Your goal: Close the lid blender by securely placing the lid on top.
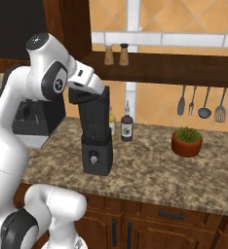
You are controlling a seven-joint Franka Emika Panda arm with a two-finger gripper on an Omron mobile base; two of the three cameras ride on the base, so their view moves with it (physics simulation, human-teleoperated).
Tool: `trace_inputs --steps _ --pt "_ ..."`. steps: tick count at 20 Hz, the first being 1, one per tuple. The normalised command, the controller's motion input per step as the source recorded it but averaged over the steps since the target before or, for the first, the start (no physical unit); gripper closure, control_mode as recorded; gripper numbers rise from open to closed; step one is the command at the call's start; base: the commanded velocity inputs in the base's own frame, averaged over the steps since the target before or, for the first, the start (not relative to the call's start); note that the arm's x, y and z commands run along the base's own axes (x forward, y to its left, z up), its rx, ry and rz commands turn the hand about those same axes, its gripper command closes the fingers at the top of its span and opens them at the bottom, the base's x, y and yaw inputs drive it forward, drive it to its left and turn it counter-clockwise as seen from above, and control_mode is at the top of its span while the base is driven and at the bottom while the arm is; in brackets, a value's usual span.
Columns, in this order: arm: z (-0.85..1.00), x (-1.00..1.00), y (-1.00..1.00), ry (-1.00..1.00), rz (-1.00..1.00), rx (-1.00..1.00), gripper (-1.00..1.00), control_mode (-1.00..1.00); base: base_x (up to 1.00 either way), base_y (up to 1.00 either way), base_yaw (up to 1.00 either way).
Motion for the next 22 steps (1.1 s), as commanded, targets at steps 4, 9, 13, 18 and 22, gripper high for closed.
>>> trace_inputs --steps 4,9,13,18,22 --pt "0.0 0.44 0.12 0.07 -0.02 0.0 1.0 -1.0 0.0 0.0 0.0" --pt "0.0 0.5 0.0 0.03 -0.03 0.04 1.0 -1.0 0.0 0.0 0.0" --pt "-0.01 0.45 -0.1 0.0 0.0 0.09 1.0 -1.0 0.0 0.0 0.0" --pt "-0.03 0.35 -0.09 0.0 -0.01 0.09 1.0 -1.0 0.0 0.0 0.0" --pt "-0.1 0.27 -0.05 0.0 -0.02 0.08 1.0 -1.0 0.0 0.0 0.0"
